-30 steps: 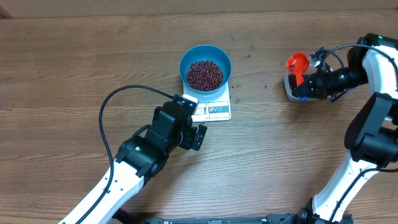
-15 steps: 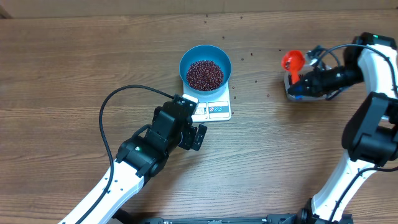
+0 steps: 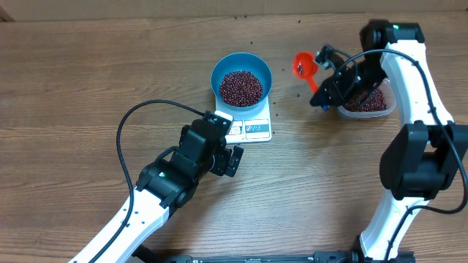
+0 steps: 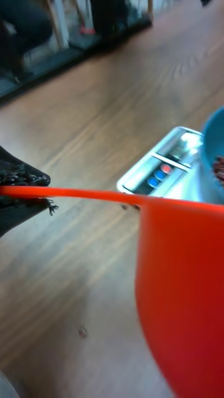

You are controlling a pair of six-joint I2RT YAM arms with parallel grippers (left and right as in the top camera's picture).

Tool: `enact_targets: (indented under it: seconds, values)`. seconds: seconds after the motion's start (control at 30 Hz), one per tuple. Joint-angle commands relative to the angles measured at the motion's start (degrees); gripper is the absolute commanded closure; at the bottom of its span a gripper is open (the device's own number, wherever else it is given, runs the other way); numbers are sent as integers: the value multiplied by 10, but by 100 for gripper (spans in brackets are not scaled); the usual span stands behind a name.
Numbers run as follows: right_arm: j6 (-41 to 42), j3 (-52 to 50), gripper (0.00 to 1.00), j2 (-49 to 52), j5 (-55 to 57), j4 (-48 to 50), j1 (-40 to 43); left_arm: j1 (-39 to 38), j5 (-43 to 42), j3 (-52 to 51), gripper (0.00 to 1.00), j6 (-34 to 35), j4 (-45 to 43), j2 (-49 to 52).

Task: Scoop item into bowl and weigh 150g on scale
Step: 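Carry the filled scoop with right gripper over the teal bowl, then tip the scoop with right gripper, pouring beans into the bowl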

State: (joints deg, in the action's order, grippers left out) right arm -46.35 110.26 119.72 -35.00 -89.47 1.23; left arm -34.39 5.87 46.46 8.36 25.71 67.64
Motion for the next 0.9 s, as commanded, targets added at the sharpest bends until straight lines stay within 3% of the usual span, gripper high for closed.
enact_targets:
  seconds: [0.0, 0.2, 0.27, 0.5, 0.87]
  values:
    - [52, 42, 96, -28, 45, 27, -36, 3, 7, 3, 0, -7, 0, 2]
    - [149, 46, 96, -28, 200, 122, -141, 3, 7, 3, 0, -7, 0, 2]
    - [188, 46, 96, -28, 346, 170, -205, 3, 7, 3, 0, -7, 0, 2]
    - [224, 46, 96, -28, 624, 209, -287, 3, 7, 3, 0, -7, 0, 2]
    - [239, 46, 96, -30, 644, 193, -306, 3, 7, 3, 1, -7, 0, 2]
